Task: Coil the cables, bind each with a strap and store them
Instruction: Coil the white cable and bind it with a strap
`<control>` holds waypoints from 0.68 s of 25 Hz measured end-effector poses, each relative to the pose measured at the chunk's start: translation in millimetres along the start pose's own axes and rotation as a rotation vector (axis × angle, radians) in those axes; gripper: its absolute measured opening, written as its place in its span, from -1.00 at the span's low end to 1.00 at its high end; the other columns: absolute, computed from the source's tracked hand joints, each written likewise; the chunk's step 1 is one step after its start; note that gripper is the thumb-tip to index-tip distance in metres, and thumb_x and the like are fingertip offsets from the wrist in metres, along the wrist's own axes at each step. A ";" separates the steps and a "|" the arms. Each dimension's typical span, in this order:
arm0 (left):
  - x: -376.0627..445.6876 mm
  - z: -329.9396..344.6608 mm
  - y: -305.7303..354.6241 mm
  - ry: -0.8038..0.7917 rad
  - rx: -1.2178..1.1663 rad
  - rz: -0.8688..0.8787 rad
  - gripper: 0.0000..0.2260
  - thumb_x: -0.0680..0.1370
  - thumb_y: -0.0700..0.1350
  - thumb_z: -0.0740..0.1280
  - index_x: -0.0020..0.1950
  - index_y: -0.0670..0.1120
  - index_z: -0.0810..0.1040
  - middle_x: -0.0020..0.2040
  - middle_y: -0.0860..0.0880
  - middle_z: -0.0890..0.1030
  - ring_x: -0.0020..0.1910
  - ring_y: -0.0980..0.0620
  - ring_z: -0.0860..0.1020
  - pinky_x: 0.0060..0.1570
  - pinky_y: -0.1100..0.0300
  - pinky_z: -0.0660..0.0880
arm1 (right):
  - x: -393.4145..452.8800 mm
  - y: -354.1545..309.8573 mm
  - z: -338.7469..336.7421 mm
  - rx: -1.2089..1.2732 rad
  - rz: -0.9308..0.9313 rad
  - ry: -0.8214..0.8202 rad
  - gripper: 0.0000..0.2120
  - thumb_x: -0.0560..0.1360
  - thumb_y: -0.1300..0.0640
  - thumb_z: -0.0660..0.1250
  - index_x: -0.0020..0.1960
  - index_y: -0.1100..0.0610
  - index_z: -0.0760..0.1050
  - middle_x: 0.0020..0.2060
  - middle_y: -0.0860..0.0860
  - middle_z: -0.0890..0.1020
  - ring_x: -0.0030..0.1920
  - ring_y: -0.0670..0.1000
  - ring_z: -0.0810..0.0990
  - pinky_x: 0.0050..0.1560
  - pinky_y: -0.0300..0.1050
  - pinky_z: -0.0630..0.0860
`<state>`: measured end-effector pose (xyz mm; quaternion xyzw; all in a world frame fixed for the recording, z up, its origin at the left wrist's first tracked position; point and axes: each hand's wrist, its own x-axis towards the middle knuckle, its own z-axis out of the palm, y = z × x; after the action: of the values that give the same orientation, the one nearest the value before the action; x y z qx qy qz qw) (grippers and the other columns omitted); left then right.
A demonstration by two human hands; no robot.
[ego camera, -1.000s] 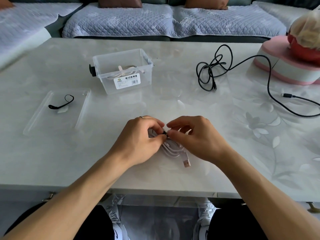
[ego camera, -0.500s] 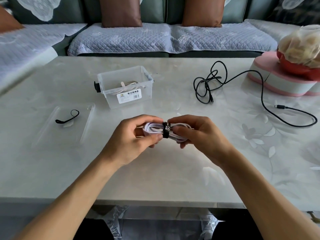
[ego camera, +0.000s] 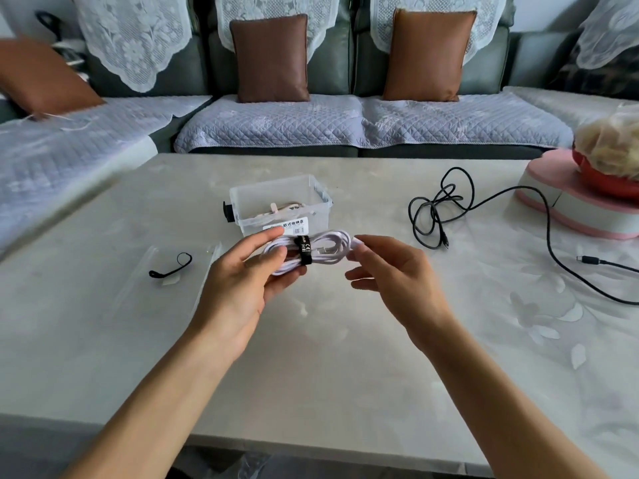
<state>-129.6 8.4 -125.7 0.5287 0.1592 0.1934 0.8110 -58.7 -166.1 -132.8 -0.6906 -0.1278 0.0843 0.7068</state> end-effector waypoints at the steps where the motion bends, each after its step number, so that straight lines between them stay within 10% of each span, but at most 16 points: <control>1: 5.2 -4.0 6.1 0.005 -0.004 0.014 -0.80 0.57 -0.34 0.29 0.13 -0.16 0.61 0.02 -0.19 0.69 -0.09 -0.20 0.69 -0.16 0.23 0.61 | 5.6 -2.1 1.7 -0.008 0.006 0.009 -0.84 0.57 0.18 0.33 0.10 0.18 0.62 -0.10 0.15 0.69 -0.24 0.00 0.69 -0.13 -0.09 0.65; 10: 104.8 -18.9 71.3 0.010 0.184 -0.030 -0.75 0.56 -0.38 0.29 0.23 -0.25 0.52 0.09 -0.27 0.62 -0.21 -0.12 0.68 -0.19 0.24 0.64 | 100.8 -21.9 24.0 -0.495 -0.139 0.062 -0.84 0.51 0.18 0.30 0.00 0.09 0.65 -0.18 -0.03 0.70 -0.17 -0.01 0.65 -0.07 -0.08 0.59; 17: 173.3 0.4 48.1 -0.026 0.554 -0.236 -0.88 0.56 -0.42 0.29 -0.11 -0.25 0.54 -0.12 -0.24 0.58 -0.26 -0.07 0.57 -0.44 0.25 0.60 | 151.3 -0.1 32.2 -1.146 -0.369 -0.154 -0.65 0.55 0.17 0.18 0.29 -0.01 0.53 0.31 -0.09 0.53 0.33 0.00 0.41 0.25 -0.06 0.44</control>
<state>15.1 109.3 -90.6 0.7102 0.2559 0.0400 0.6546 75.9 -90.7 -122.5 -0.9198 -0.3211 -0.0721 0.2139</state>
